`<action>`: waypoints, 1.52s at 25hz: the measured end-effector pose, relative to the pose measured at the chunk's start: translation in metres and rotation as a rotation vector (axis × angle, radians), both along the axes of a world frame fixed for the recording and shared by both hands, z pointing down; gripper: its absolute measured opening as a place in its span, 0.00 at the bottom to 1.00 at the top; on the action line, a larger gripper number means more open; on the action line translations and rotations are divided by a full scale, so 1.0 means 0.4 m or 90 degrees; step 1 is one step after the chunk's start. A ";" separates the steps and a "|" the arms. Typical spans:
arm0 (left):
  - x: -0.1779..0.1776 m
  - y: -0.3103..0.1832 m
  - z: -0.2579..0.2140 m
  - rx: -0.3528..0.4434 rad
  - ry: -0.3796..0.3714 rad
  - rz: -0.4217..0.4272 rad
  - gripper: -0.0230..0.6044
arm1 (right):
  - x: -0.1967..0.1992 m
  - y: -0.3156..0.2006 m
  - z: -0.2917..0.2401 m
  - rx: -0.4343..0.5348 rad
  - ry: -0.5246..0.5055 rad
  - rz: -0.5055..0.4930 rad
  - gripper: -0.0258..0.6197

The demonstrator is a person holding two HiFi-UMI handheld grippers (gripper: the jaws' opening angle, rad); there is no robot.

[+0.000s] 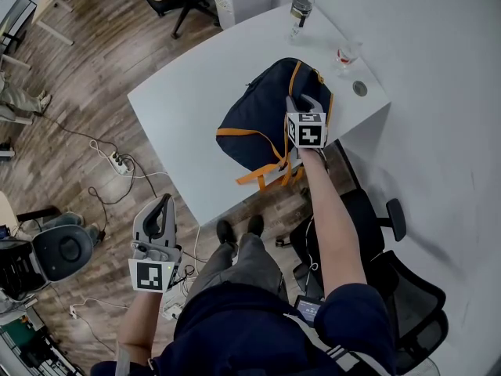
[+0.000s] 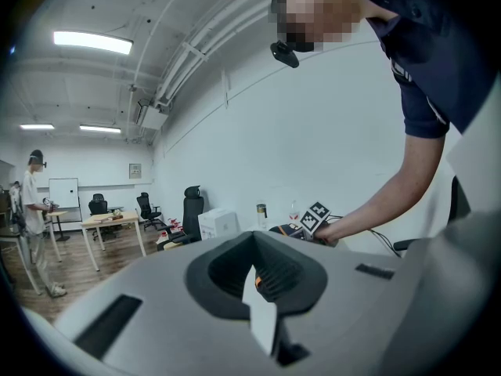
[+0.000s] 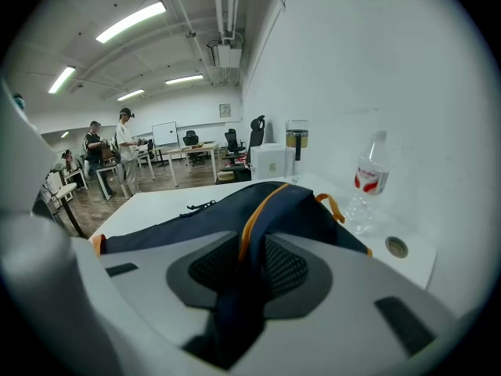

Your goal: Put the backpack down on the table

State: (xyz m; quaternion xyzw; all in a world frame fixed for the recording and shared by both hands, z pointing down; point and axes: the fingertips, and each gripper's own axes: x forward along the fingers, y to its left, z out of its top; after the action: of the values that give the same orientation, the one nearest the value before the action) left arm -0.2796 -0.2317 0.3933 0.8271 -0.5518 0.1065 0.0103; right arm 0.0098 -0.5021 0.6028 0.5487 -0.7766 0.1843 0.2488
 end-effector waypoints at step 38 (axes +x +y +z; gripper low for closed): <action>0.004 0.024 -0.022 0.001 0.009 0.000 0.04 | -0.003 0.057 -0.195 0.135 -0.008 -0.012 0.26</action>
State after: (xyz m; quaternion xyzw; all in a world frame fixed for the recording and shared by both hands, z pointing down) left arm -0.2780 -0.2220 0.3844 0.8277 -0.5520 0.1005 0.0139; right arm 0.0086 -0.4792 0.5250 0.5633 -0.7985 0.1026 0.1861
